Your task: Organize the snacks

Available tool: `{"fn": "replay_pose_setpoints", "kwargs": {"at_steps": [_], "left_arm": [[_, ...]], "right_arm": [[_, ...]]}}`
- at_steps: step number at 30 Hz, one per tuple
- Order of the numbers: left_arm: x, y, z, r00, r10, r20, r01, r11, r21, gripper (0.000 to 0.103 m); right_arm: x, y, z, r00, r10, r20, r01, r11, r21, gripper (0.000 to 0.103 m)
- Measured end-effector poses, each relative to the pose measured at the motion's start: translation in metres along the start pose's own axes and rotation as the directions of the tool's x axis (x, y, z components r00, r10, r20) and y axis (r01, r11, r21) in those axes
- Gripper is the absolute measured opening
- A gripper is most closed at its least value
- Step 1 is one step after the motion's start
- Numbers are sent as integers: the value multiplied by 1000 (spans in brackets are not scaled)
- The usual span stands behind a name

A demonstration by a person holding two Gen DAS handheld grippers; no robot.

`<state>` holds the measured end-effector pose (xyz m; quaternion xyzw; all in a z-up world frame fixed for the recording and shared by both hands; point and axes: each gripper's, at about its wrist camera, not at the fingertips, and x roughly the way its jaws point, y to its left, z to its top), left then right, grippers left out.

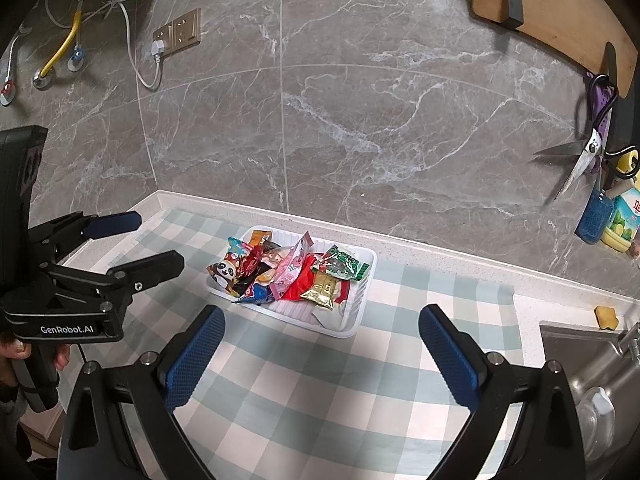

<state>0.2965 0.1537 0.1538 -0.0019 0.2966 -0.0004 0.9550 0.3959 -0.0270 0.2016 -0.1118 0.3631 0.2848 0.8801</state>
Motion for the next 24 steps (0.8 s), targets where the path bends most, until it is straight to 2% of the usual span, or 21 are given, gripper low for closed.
{"fn": "replay_pose_setpoints", "kwargs": {"at_steps": [7,9,10,12,19,24], "left_arm": [[-20,-5,1,992,2,126,-5,1000,24,88],[-23,-4,1,991,0,137,-3,1000,24,92],[-24,-3,0,990,4,144,-6,1000,15,97],[-26,-1,0,988,10,156,-11,1000,8,99],[-24,5,-4,990,-12,141,14,1000,-10,99],[-22,4,-9,991,-3,134,3,1000,-2,99]], "right_arm": [[0,2,-2,1000,4,0,-4,1000,5,100],[-1,3,-3,1000,6,-1,-6,1000,12,100],[-1,5,-4,1000,10,-2,-10,1000,17,100],[-1,6,-5,1000,13,-4,-13,1000,22,100],[1,4,-6,1000,19,-10,-19,999,33,100],[4,3,-9,999,28,-22,-27,999,47,100]]}}
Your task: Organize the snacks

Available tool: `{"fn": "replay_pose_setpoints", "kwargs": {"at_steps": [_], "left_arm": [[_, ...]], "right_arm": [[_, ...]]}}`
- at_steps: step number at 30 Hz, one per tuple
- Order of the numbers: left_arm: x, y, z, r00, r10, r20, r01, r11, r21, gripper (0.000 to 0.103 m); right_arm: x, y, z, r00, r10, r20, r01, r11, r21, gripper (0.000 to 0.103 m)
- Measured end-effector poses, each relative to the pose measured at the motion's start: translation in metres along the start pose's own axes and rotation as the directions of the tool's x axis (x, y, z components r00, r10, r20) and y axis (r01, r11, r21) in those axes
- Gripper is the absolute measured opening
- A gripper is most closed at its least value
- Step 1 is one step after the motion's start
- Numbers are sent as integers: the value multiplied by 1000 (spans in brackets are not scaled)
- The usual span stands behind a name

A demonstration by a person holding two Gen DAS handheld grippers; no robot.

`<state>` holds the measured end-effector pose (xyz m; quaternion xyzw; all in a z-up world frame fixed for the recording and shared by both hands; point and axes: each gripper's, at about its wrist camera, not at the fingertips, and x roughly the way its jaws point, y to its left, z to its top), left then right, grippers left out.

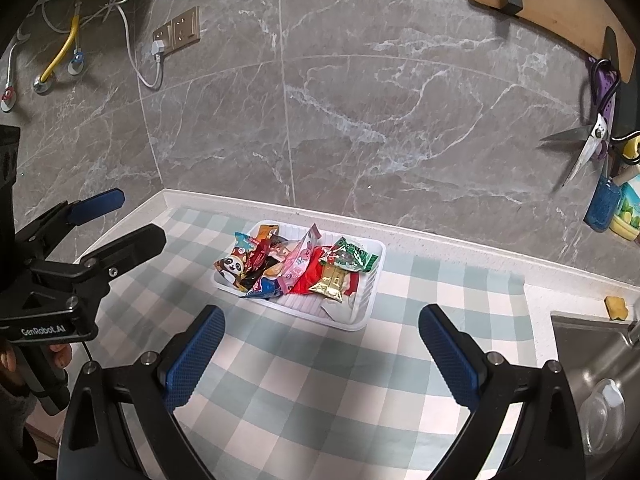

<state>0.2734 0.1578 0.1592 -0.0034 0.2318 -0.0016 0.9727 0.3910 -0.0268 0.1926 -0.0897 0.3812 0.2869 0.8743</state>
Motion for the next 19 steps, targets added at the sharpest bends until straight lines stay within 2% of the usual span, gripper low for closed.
{"fn": "replay_pose_setpoints", "kwargs": {"at_steps": [3,6,10,13,17,19], "left_arm": [[1,-5,-4,1000,7,-4,-6,999,41,99],[2,-14,-10,998,60,-5,-59,995,83,99],[10,-28,-22,984,176,-26,-169,970,172,99],[13,-32,-29,979,198,-47,-185,963,198,99],[17,-25,-33,980,160,-114,-143,979,143,99],[24,-18,-36,976,143,-167,-124,985,118,99]], "right_arm": [[2,-1,-2,1000,10,-10,-10,1000,9,100],[4,-1,-5,1000,16,-18,-16,1000,17,100],[6,-2,-8,999,30,-28,-30,999,33,100],[7,-1,-10,999,39,-32,-38,999,35,100],[9,0,-12,998,44,-37,-43,999,34,100],[10,-1,-13,998,46,-40,-44,998,36,100]]}}
